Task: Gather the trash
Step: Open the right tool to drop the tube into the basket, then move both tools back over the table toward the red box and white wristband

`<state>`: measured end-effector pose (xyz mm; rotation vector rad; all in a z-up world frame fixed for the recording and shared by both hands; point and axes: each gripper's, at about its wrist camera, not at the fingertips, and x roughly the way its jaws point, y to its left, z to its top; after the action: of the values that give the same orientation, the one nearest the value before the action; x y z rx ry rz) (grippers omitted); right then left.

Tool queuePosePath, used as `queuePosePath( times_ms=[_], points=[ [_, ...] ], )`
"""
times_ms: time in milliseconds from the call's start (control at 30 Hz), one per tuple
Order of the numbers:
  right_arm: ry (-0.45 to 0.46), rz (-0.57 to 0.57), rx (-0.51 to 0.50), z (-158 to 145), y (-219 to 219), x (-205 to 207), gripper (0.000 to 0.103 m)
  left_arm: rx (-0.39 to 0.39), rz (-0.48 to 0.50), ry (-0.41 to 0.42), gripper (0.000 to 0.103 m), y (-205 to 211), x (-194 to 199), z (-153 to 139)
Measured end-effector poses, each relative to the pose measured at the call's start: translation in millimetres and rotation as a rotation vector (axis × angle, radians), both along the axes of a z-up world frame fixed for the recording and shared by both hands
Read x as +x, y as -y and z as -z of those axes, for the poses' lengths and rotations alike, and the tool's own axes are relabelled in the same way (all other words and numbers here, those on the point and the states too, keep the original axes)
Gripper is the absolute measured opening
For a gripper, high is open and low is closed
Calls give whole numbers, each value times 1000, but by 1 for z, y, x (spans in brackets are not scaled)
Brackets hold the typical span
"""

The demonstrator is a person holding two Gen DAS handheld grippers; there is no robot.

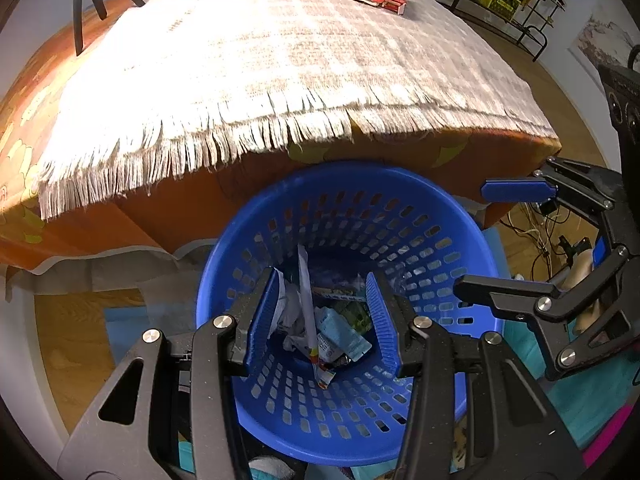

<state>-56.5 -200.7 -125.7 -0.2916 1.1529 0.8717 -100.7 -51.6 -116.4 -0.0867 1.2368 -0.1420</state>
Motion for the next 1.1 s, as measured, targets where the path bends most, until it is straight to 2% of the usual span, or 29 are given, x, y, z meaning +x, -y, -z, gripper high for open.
queuePosePath(
  times_ms=[400, 433, 567, 900, 1100],
  points=[
    [17, 94, -14, -10, 13, 30, 92, -8, -39, 25, 46, -11, 27, -17],
    [15, 107, -7, -12, 15, 36, 93, -11, -43, 28, 47, -12, 30, -19],
    [15, 162, 8, -19, 22, 57, 96, -18, -51, 60, 59, -13, 47, -32],
    [2, 294, 55, -34, 39, 112, 100, 7, -33, 112, 59, -14, 102, -56],
    [29, 374, 60, -45, 49, 153, 100, 8, -44, 135, 59, -21, 137, -67]
  ],
)
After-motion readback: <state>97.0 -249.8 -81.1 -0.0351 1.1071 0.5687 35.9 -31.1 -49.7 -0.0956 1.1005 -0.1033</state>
